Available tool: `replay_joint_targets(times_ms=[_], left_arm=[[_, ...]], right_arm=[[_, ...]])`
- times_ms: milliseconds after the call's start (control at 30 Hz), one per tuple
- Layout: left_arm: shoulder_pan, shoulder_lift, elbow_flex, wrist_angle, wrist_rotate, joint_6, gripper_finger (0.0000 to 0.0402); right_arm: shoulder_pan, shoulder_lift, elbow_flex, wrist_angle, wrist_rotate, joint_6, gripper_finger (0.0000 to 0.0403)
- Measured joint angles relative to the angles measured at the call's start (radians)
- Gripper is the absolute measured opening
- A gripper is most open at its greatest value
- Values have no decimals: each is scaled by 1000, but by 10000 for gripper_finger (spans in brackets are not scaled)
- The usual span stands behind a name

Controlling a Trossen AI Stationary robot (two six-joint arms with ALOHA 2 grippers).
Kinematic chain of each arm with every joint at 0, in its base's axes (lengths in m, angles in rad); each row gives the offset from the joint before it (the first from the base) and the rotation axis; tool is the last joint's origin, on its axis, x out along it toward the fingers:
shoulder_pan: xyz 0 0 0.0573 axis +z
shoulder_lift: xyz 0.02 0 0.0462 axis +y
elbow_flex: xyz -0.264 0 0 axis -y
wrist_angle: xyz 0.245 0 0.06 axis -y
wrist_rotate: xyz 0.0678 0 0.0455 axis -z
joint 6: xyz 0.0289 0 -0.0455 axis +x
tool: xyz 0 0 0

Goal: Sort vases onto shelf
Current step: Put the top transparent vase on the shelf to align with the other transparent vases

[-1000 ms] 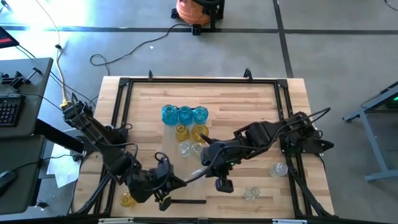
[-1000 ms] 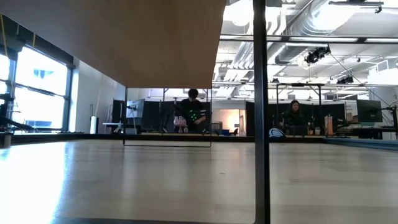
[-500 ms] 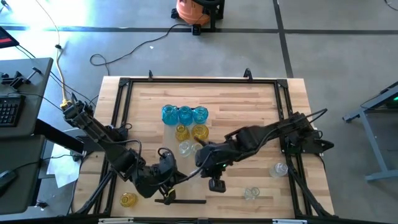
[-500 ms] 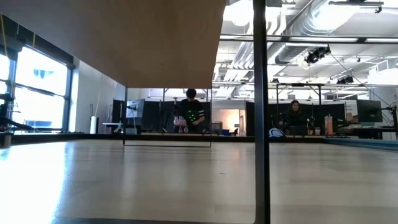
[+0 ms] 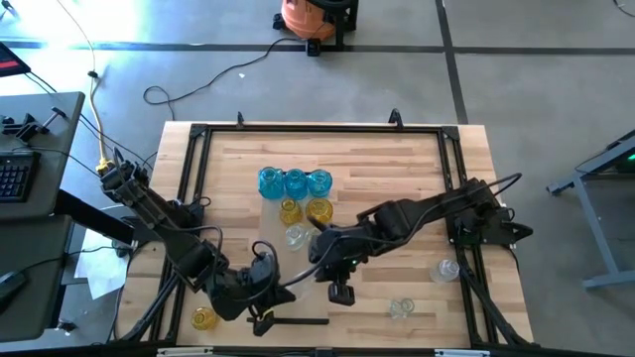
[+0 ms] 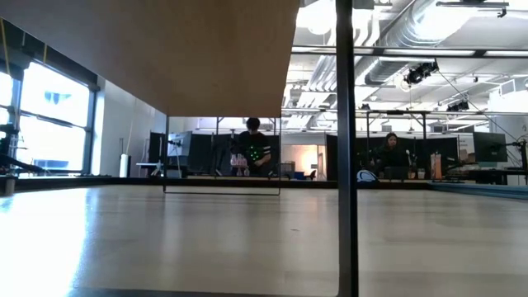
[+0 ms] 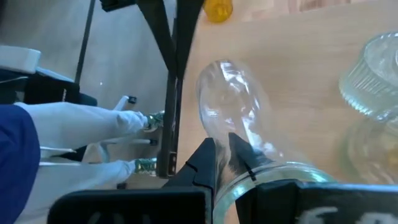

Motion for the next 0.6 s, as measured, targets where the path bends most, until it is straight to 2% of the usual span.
replay_joint_targets(times_ms=[600], left_arm=[[21,36,0,-86,27,-19,0]], right_arm=[[0,0,6,-29,5,8,8]])
